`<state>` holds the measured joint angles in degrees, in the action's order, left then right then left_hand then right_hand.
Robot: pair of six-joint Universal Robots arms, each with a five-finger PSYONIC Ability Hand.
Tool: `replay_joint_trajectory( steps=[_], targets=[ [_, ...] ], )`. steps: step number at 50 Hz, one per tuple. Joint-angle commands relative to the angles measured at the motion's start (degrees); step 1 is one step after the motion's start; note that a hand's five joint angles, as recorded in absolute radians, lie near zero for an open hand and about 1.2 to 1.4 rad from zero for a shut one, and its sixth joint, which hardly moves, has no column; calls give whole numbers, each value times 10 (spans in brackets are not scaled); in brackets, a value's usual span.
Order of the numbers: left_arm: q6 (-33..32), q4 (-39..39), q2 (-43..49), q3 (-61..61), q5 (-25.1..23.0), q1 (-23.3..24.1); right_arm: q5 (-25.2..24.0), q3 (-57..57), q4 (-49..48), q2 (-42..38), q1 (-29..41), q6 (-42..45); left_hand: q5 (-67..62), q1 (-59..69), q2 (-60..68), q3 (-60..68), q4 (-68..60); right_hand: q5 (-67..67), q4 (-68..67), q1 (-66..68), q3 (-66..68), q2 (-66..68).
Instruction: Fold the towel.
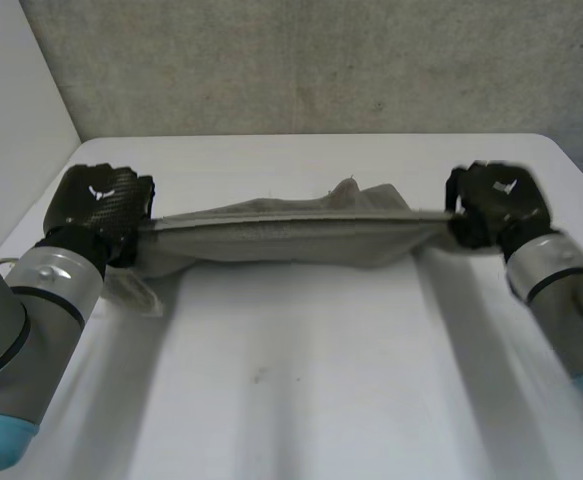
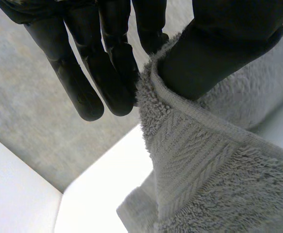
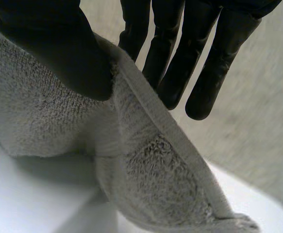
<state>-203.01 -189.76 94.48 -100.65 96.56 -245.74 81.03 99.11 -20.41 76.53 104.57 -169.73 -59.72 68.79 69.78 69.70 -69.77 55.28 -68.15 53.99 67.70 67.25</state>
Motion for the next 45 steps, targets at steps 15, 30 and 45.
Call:
replay_joint_trajectory(
  steps=[15, 30, 45],
  targets=[
    [-20, 234, -2, -42, -3, 0, -38, -15, 499, 171, -67, 410, -103, 112, 102, 103, -102, 147, -118, 260, 123, 127],
    [-93, 108, 177, 99, -1, -6, 28, -130, 373, -89, -34, 426, -103, 112, 102, 103, -102, 147, -118, 260, 123, 127],
    [-208, -28, 466, 474, -16, -7, 108, -377, 130, -336, 14, 499, -103, 112, 102, 103, -102, 147, -118, 260, 123, 127]
  ],
)
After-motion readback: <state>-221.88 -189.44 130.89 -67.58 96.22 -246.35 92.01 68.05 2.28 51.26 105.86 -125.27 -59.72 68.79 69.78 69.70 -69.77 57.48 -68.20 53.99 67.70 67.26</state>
